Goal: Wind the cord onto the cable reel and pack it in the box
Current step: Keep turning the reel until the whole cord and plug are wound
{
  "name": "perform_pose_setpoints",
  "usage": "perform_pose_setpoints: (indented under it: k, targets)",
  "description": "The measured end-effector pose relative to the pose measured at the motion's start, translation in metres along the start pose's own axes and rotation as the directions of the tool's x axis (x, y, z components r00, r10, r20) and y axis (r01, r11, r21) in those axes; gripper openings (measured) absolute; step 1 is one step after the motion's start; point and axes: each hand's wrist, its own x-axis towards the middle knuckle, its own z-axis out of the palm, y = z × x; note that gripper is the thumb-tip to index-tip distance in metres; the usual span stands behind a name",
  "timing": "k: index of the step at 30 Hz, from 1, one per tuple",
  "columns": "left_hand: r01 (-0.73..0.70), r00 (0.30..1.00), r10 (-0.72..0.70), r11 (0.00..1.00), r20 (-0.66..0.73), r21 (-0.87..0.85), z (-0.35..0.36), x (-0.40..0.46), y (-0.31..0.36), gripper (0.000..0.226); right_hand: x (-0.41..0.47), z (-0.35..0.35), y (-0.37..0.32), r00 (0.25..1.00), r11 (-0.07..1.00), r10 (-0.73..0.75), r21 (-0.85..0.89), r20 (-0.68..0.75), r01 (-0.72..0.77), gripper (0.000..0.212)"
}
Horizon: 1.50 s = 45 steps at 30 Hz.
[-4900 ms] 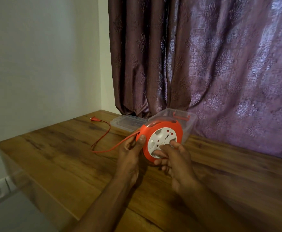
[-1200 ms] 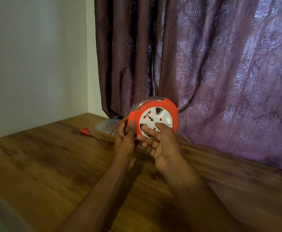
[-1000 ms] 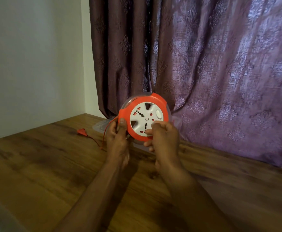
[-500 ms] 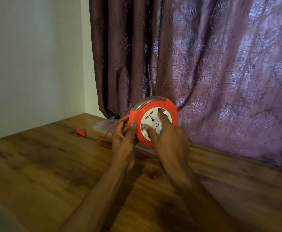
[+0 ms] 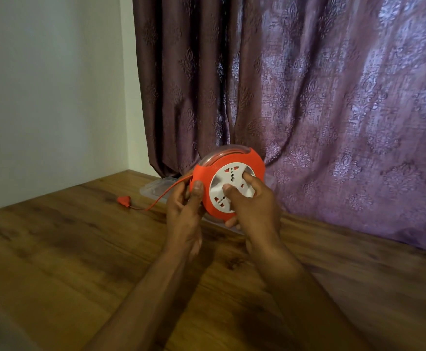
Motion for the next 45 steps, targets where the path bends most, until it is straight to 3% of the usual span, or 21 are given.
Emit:
perform_pose_setpoints:
  k: [4,9,16,21,23,25,26,28,30,34,39,45]
  targets:
    - [0.022,1.000,-0.022,1.000,0.001,-0.013,0.001,-0.002,0.001,0.046,-0.002,0.001,0.000,0.991,0.955,0.133,0.265,0.022,-0.134,0.064]
    - [0.072,0.996,-0.074,0.996,-0.040,-0.049,0.007,-0.006,0.001,0.033,-0.007,0.009,0.000,0.940,0.805,0.317,0.488,0.126,-0.337,0.067]
    - [0.141,0.988,-0.145,0.987,-0.050,-0.076,0.003,-0.004,0.002,0.037,-0.013,0.019,0.001,0.935,0.735,0.298,0.579,0.190,-0.352,0.050]
    - [0.124,0.988,-0.132,0.988,-0.085,-0.096,0.000,-0.001,0.005,0.036,-0.010,0.009,-0.003,0.939,0.878,0.279,0.343,0.203,-0.335,0.027]
    - [0.112,0.988,-0.123,0.988,-0.096,-0.110,-0.001,0.001,0.006,0.036,-0.008,0.008,-0.002,0.967,0.935,0.230,0.249,0.111,-0.251,0.029]
    - [0.111,0.987,-0.123,0.987,-0.102,-0.114,-0.003,0.003,0.008,0.034,-0.008,0.008,0.002,0.997,0.997,0.072,0.015,-0.005,-0.072,0.032]
    - [0.113,0.987,-0.125,0.987,-0.104,-0.112,-0.004,0.003,0.008,0.033,-0.009,0.008,0.005,0.998,0.985,-0.062,-0.161,-0.032,0.056,0.035]
    - [0.113,0.987,-0.124,0.988,-0.102,-0.106,-0.006,0.004,0.008,0.032,-0.012,0.006,0.012,0.938,0.832,-0.347,-0.460,0.003,0.309,0.045]
    - [0.104,0.990,-0.112,0.991,-0.087,-0.085,-0.006,0.004,0.008,0.032,-0.014,0.003,0.012,0.869,0.670,-0.489,-0.605,0.076,0.430,0.060]
    - [0.066,0.997,-0.068,0.997,-0.036,-0.042,-0.001,-0.001,0.008,0.035,-0.011,0.001,0.010,0.854,0.543,-0.498,-0.712,0.154,0.445,0.069]
    - [-0.010,0.999,0.010,1.000,0.034,-0.004,0.003,-0.005,0.005,0.035,-0.005,-0.008,0.004,0.871,0.598,-0.491,-0.717,0.026,0.359,0.066]
    - [-0.112,0.986,0.094,0.985,0.135,0.131,0.004,-0.005,0.002,0.019,-0.001,-0.013,0.001,0.873,0.635,-0.489,-0.685,0.001,0.356,0.065]
